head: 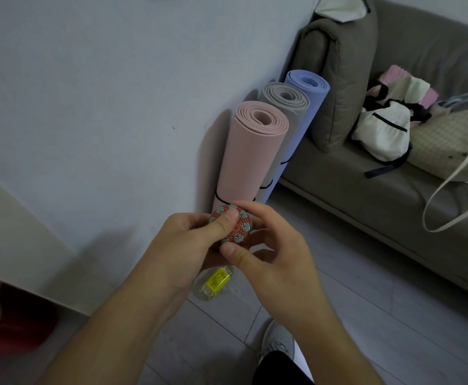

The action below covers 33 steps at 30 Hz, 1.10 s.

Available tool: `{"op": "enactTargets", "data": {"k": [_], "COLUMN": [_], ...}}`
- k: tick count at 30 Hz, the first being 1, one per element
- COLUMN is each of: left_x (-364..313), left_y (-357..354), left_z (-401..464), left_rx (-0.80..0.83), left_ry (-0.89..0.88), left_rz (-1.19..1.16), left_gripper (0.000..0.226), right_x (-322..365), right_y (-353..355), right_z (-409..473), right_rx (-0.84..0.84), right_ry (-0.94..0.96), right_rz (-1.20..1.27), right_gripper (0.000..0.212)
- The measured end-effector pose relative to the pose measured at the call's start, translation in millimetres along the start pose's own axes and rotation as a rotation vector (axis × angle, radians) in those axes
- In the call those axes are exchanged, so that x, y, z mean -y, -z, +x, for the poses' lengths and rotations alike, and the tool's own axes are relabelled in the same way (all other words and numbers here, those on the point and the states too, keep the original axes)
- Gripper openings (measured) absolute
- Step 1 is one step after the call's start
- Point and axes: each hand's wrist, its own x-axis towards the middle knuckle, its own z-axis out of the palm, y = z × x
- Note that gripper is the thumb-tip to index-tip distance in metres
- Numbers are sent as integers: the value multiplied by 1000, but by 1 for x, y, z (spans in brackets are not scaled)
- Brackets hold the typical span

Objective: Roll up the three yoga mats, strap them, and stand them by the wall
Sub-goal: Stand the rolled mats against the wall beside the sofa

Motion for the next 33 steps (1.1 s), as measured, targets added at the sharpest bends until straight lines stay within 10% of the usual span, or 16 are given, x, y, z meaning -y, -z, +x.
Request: {"op": "enactTargets", "data": {"k": [7, 11, 16, 22, 30, 33], "left_x": [-6, -10, 8, 46, 84, 84], "left_y": [-2, 3, 11, 38, 83, 83], "left_z": [2, 12, 29, 45, 72, 77], "left_rx": [25, -199, -257, -332, -421, -420], "left_ry": [-40, -80, -45, 68, 141, 171], "left_rz": [43, 6, 51, 31, -26, -30], "left_gripper": [41, 25, 27, 15, 32, 38], "right_x": [3, -23, -149, -270, -403, -407], "right_y": [0, -3, -42, -88, -143, -141], "right_z": [2, 9, 12, 30, 75, 59], "right_rx": [-54, -147, -76, 253, 336, 132], "right_ry": [14, -301, -742, -823, -949, -880], "right_rz": [30, 282, -219, -620, -638, -647], "right_gripper": [44, 40, 34, 55, 56, 41]}}
